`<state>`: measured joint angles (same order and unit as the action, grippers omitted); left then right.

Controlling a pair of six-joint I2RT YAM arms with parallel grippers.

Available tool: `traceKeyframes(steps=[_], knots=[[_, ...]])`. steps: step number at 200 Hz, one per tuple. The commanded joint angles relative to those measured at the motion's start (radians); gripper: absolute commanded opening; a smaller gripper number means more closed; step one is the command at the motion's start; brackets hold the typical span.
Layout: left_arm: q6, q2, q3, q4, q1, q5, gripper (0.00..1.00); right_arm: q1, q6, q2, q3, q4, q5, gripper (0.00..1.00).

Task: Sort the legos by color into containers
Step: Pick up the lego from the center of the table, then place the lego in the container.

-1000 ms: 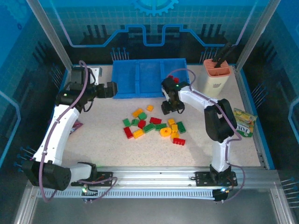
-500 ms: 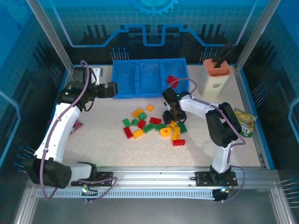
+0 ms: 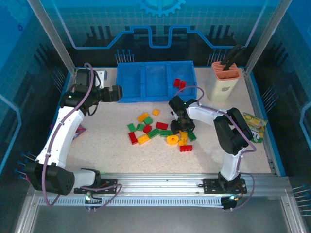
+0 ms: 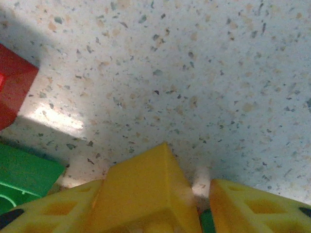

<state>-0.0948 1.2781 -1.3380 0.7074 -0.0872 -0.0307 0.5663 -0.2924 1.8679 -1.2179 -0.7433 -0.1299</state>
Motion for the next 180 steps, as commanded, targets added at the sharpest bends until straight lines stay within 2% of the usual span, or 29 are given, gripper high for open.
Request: traceKeyframes(steps=[1, 39, 65, 112, 157, 180], knots=[[0.019, 0.003, -0.009, 0.021, 0.007, 0.008, 0.99, 0.014, 0.012, -0.006, 0.008, -0.016, 0.002, 0.48], [0.015, 0.001, -0.007, 0.019, 0.007, 0.005, 0.99, 0.015, 0.038, 0.012, -0.02, -0.015, 0.005, 0.3], [0.017, 0.006, -0.009, 0.02, 0.007, 0.005, 0.99, 0.013, 0.061, -0.007, -0.112, -0.033, 0.004, 0.25], [0.024, 0.016, -0.01, 0.023, 0.007, 0.005, 1.0, 0.021, 0.19, 0.141, -0.535, -0.036, -0.012, 0.23], [0.033, 0.041, -0.025, 0.037, 0.01, -0.01, 0.99, 0.021, 0.394, 0.486, -1.086, -0.101, -0.015, 0.23], [0.037, 0.024, -0.023, 0.035, 0.01, -0.004, 1.0, 0.026, 0.538, 0.63, -1.286, -0.066, -0.1, 0.25]])
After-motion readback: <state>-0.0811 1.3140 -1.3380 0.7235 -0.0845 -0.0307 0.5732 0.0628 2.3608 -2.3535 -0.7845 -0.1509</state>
